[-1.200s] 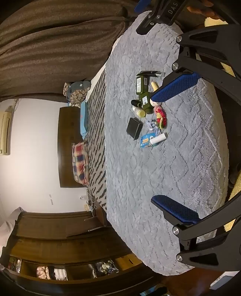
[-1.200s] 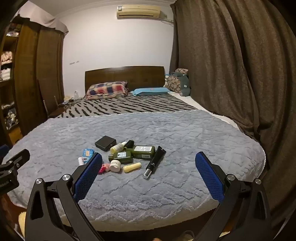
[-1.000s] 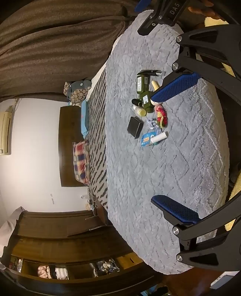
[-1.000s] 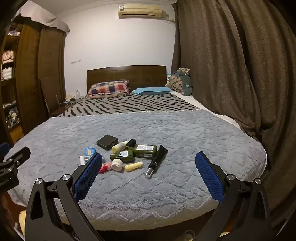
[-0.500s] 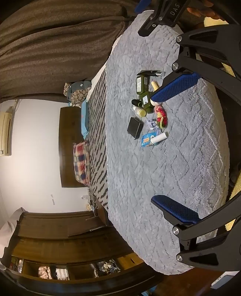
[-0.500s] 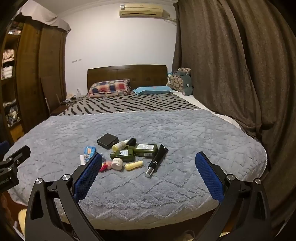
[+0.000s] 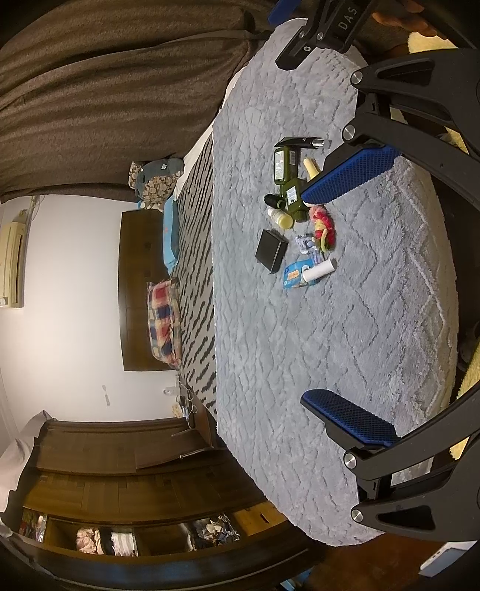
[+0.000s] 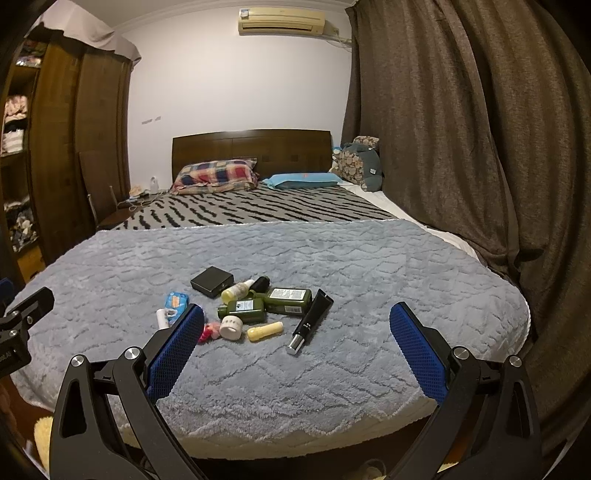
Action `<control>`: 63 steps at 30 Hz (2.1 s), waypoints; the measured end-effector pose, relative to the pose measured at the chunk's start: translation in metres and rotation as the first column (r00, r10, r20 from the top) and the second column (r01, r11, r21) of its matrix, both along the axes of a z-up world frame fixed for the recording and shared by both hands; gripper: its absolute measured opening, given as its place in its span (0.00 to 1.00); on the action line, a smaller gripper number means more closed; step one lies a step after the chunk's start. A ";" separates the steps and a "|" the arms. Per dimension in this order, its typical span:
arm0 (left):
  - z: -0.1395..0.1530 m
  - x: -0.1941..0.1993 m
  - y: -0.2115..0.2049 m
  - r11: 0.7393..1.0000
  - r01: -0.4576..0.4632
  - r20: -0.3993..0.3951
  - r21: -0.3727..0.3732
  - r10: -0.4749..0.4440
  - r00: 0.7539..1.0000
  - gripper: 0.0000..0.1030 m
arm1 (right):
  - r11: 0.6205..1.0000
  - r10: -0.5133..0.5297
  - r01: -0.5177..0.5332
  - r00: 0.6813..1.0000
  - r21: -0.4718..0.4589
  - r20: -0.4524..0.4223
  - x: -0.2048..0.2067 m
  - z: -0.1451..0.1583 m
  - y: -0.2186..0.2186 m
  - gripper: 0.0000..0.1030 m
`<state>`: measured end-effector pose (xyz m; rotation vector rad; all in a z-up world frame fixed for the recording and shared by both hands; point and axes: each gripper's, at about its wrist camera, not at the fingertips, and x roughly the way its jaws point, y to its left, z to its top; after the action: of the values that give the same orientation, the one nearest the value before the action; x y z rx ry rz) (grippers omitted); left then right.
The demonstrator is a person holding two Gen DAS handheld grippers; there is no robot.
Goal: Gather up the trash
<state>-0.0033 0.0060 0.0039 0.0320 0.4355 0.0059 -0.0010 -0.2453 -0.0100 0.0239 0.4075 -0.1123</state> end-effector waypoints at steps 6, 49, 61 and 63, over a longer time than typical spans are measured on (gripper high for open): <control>0.002 0.000 0.002 1.000 -0.004 0.008 0.001 0.004 1.000 0.92 | 1.000 0.001 -0.001 1.000 0.004 0.005 0.000 0.002 0.001 0.98; -0.040 0.026 0.007 1.000 0.021 -0.089 0.010 -0.020 0.996 0.92 | 1.000 0.003 -0.001 0.998 0.032 -0.057 0.021 -0.029 -0.016 0.98; -0.102 0.090 0.002 0.998 0.045 -0.240 0.034 -0.036 0.970 0.92 | 0.999 -0.011 0.020 0.981 0.043 -0.196 0.081 -0.096 -0.031 0.97; -0.109 0.106 0.003 0.999 0.035 -0.253 0.022 -0.029 0.967 0.92 | 0.998 -0.020 0.031 0.977 0.053 -0.210 0.092 -0.104 -0.038 0.97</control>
<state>0.1027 0.0092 -0.1047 0.0660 0.6898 -0.0245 0.0915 -0.2831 -0.1137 0.0734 0.6213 -0.1291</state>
